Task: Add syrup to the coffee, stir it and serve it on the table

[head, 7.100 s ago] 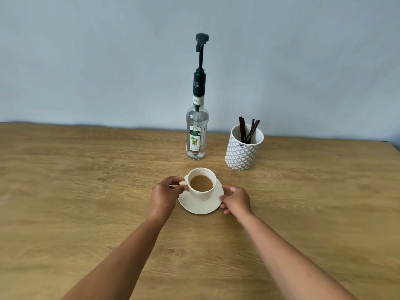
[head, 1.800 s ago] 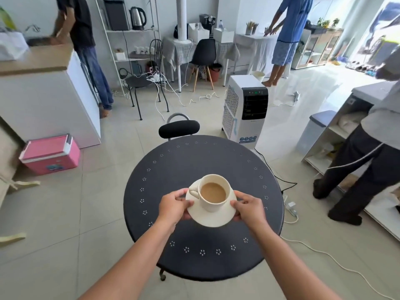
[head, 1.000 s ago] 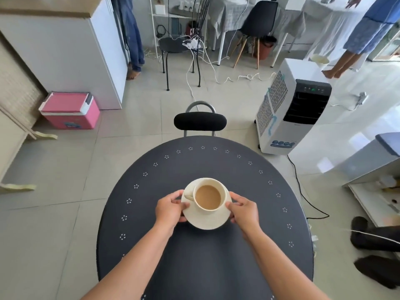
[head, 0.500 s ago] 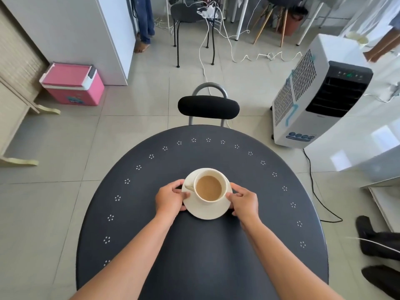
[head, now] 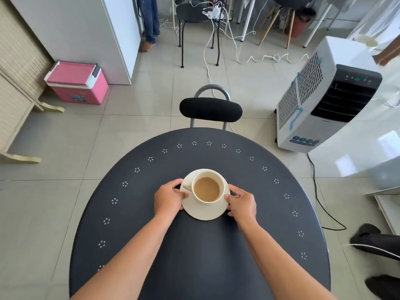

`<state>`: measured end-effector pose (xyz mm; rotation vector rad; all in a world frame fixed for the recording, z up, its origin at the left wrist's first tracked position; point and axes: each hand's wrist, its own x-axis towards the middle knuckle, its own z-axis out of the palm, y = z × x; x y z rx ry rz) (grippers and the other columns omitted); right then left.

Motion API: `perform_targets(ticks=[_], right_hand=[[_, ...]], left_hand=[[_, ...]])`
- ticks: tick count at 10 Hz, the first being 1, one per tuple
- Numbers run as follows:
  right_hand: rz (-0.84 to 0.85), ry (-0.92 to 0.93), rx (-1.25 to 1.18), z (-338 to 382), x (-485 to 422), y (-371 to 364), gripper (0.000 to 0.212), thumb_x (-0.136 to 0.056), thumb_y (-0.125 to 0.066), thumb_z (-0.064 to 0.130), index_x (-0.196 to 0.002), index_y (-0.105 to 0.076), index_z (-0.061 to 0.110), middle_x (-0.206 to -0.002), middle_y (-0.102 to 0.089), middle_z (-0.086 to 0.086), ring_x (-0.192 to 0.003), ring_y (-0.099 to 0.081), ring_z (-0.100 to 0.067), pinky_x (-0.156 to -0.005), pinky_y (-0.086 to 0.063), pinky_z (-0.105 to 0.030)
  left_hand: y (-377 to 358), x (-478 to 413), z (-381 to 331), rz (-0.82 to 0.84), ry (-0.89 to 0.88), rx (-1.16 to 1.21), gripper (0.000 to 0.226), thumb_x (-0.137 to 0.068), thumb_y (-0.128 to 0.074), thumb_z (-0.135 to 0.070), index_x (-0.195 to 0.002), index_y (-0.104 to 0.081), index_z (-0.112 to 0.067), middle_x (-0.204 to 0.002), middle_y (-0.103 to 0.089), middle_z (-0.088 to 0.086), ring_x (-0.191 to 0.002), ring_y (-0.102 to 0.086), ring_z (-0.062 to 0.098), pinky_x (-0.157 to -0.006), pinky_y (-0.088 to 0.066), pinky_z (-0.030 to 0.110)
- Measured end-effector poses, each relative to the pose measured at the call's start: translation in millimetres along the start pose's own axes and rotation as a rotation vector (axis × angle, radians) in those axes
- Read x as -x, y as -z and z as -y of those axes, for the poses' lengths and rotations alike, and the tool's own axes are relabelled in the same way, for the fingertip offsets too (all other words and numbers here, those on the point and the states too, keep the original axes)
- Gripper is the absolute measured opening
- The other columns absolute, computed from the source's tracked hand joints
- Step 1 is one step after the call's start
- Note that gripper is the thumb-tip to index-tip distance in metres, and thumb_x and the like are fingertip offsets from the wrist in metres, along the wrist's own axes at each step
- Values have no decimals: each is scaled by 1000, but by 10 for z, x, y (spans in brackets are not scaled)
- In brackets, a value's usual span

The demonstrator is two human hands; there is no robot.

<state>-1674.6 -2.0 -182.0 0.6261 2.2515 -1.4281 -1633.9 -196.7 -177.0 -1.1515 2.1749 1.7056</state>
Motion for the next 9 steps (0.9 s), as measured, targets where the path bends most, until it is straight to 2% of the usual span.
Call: perform_targets(ticks=[1, 2, 4, 5, 6, 8, 9], right_hand=[[5, 6, 6, -3, -8, 9, 36, -83, -60, 13, -95, -72, 45, -61, -64, 6, -60, -61, -13, -51, -51, -25], [16, 15, 15, -21, -18, 24, 35, -85, -61, 15, -108, -69, 39, -72, -68, 4, -67, -65, -15, -54, -54, -28], [31, 36, 34, -28, -30, 50, 35, -85, -62, 14, -112, -70, 36, -77, -68, 2, -70, -66, -17, -54, -55, -29], [44, 50, 44, -39, -37, 66, 36, -85, -63, 14, -114, -69, 34, -71, -66, 1, -64, -64, -16, -56, -58, -29], [66, 59, 66, -44, -26, 77, 38, -84, -61, 13, -115, -68, 33, -65, -64, 1, -62, -63, -16, -56, -58, -29], [103, 73, 79, -35, 2, 114, 41, -84, -60, 13, -119, -66, 33, -70, -67, -1, -64, -64, -15, -58, -59, -28], [147, 76, 101, -42, 22, 128, 46, -85, -60, 16, -130, -58, 28, -76, -67, -2, -67, -65, -17, -65, -60, -33]], left_hand=[[-4, -3, 4, -10, -10, -25, 42, -80, -70, -5, -74, -70, -47, -67, -73, -7, -70, -73, 17, -61, -64, 33], [-5, -7, 10, -12, -22, -45, 37, -80, -71, -6, -81, -73, -42, -65, -73, -7, -69, -72, 15, -59, -63, 31], [-1, -19, 11, 5, -11, -38, 34, -84, -72, -6, -104, -74, -33, -76, -71, -3, -78, -69, 14, -56, -57, 27], [-5, -11, 13, -6, -18, -42, 33, -84, -72, -6, -103, -73, -33, -75, -69, -3, -77, -67, 14, -57, -59, 29], [-20, -1, 34, -18, -28, -65, 34, -84, -71, -7, -94, -72, -39, -75, -67, -3, -76, -69, 20, -72, -64, 41], [-53, 27, 49, -38, -53, -71, 44, -83, -71, -7, -75, -66, -50, -79, -67, -2, -91, -69, 26, -84, -60, 48], [-82, 38, 70, -51, -51, -80, 34, -88, -69, -15, -111, -72, -40, -90, -68, -1, -100, -67, 26, -90, -58, 47]])
